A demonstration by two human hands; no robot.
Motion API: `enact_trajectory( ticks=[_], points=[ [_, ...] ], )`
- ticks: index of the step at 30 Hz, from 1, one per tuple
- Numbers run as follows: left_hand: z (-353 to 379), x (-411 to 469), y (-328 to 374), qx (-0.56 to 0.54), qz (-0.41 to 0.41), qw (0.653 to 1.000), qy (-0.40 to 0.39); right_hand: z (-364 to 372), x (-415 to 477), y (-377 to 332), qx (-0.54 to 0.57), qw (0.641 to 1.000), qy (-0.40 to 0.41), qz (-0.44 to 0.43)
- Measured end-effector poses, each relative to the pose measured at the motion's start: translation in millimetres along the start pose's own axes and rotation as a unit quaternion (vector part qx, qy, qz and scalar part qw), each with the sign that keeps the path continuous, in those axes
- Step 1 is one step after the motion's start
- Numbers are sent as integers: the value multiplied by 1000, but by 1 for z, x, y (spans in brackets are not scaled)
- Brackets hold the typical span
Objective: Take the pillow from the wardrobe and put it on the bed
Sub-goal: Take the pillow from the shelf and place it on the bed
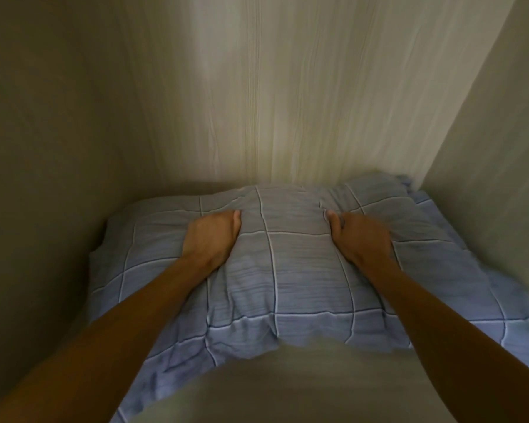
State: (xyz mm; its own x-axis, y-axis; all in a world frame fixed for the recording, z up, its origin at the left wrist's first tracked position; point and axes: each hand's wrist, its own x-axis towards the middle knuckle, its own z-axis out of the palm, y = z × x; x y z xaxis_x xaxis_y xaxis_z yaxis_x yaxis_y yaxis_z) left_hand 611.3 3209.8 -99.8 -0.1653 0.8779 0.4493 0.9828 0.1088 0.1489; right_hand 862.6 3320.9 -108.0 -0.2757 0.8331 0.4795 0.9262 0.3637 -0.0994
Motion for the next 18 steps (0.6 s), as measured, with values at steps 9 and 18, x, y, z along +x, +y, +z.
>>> enact_trajectory(
  ticks=[9, 18],
  points=[
    [-52, -4, 19, -47, -28, 992, 112, -56, -22, 4, -5, 995, 79, 57],
    [-107, -35, 67, -74, 12, 988, 136, -131, -85, 19, -2, 980, 159, 121]
  ],
)
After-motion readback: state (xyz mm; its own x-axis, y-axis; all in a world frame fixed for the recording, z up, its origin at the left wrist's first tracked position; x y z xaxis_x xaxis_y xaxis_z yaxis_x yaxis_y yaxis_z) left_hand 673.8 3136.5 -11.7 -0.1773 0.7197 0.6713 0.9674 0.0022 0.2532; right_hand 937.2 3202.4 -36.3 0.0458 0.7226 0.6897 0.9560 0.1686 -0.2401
